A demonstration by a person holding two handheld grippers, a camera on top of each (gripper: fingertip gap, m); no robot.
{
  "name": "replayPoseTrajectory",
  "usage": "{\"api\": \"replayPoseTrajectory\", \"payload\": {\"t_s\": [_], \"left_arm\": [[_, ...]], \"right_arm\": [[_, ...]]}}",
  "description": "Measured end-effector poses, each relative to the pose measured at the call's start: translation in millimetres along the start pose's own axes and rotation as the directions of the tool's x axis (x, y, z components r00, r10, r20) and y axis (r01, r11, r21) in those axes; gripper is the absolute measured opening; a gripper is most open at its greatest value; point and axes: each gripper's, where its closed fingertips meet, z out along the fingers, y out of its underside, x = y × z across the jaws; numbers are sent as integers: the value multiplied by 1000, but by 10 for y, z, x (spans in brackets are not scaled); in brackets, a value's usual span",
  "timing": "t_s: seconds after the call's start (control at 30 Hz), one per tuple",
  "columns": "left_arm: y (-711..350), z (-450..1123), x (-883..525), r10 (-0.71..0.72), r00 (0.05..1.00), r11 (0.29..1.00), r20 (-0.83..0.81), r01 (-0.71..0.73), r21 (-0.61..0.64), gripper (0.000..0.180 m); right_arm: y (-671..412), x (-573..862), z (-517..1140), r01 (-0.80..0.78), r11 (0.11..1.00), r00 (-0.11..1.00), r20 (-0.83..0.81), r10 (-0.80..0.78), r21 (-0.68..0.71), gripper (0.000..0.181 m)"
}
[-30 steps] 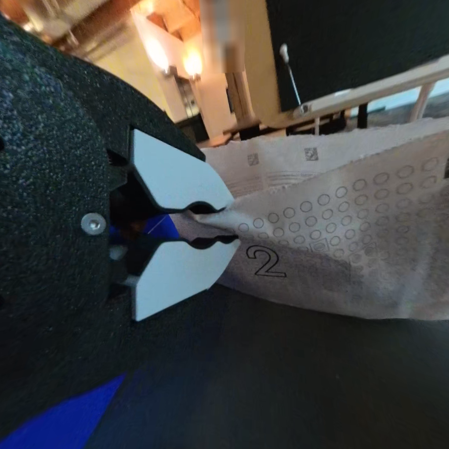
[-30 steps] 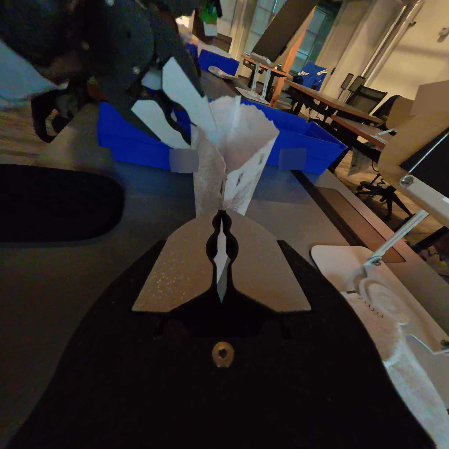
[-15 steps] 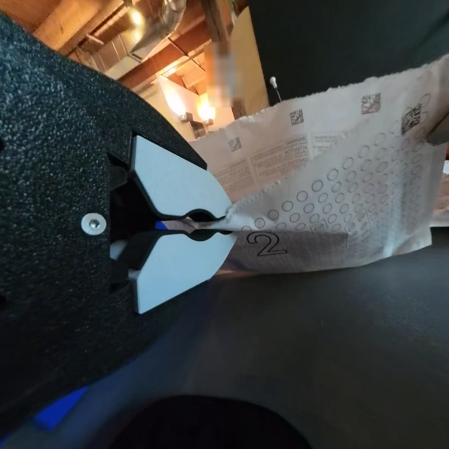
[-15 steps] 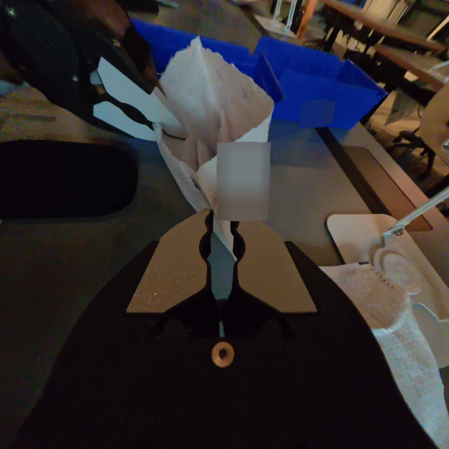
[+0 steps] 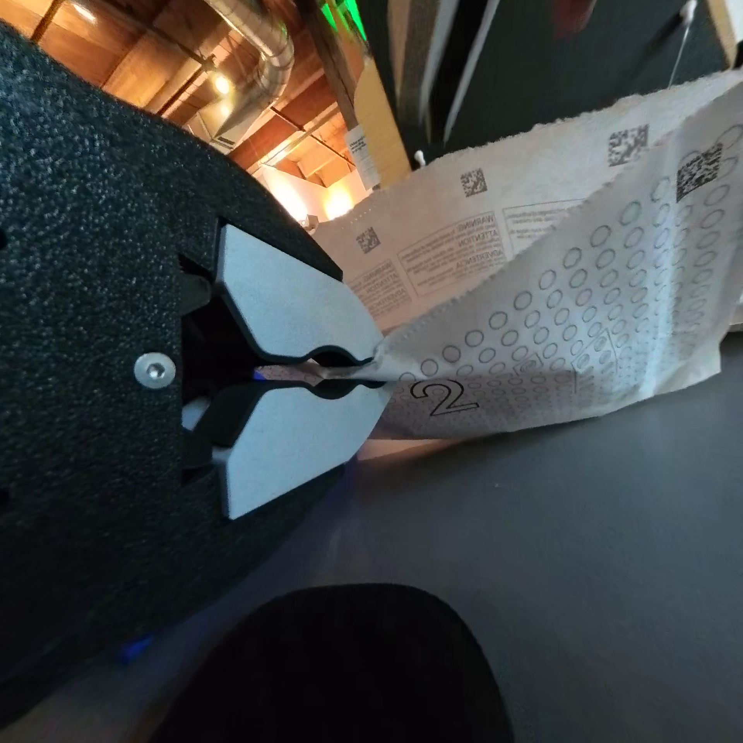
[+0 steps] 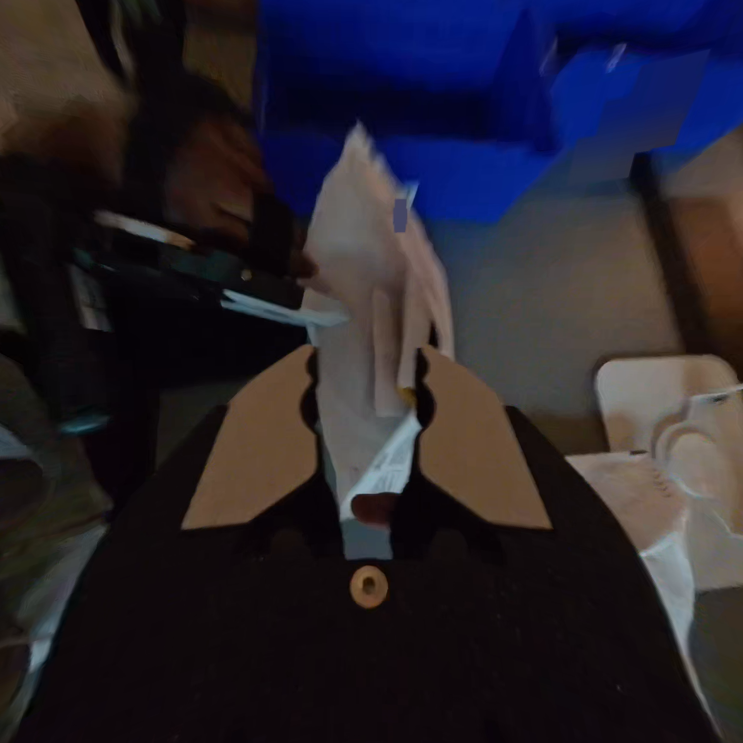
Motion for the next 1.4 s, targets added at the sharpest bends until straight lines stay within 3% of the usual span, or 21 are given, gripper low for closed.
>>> {"api": "replayPoseTrajectory", "payload": {"t_s": [0.1,0.23,0.33,0.47,0.53,0.63,0.73,0.9,1.13,1.3,1.4], "left_arm": [[-39,-45,-46,-4,1000,1000,13,4,-1,0],[-60,-62,-83,5,1000,1000,31,-5,-7,0],[-49,-62,-90,-2,1000,1000,29,2,-7,0],[-61,-65,-114,6,999,1000,32,-6,-7,0],[-89,-74,-133,9,999,1000,34,-9,-3,0],[-152,-98,-148,7,1000,1000,20,-7,22,0],[-176,-112,-158,0,1000,1000,27,0,31,0],[-162,-85,-175,5,999,1000,39,-5,13,0],[-63,-76,-194,-22,999,1000,29,22,-14,0],[2,-62,-215,-31,999,999,25,32,-40,0],[20,-56,-216,-42,999,998,21,43,-47,1]], "right_arm": [[189,104,292,56,976,992,-101,-79,-209,51],[351,250,428,107,921,962,-194,-191,-374,44],[305,253,376,200,885,934,-190,-301,-421,42],[161,106,332,193,892,967,-74,-244,-409,24],[324,205,388,180,828,968,-54,-245,-531,33],[603,293,514,161,727,973,-17,-230,-667,62],[784,449,589,160,663,961,-39,-275,-731,70],[817,384,674,193,684,964,6,-266,-703,21],[475,421,492,149,830,984,-1,-177,-538,17],[370,445,368,142,884,988,6,-155,-445,15],[205,426,257,131,940,991,21,-131,-315,15]]}}
